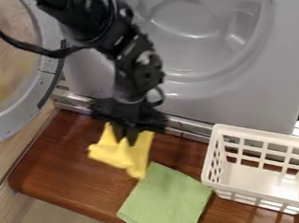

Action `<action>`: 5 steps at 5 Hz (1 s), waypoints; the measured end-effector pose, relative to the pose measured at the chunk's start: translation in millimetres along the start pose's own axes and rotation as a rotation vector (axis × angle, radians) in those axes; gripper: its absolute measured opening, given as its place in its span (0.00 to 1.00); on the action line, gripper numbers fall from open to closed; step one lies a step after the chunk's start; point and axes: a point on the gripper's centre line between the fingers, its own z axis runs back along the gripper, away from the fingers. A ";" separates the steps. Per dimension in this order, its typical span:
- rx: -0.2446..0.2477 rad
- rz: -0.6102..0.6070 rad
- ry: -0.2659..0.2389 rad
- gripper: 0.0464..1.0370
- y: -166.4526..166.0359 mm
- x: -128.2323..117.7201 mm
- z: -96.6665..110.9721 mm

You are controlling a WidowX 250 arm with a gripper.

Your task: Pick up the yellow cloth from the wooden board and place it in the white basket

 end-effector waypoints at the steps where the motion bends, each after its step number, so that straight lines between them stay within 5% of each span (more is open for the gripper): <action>1: -0.062 -0.022 -0.047 0.04 -25.8 -1.2 25.1; 3: -0.243 -0.022 -0.028 0.04 -99.6 2.0 45.5; 4: -0.257 -0.034 -0.016 0.04 -143.6 -1.6 57.7; 5: -0.288 0.019 0.008 0.04 -148.3 -2.0 59.0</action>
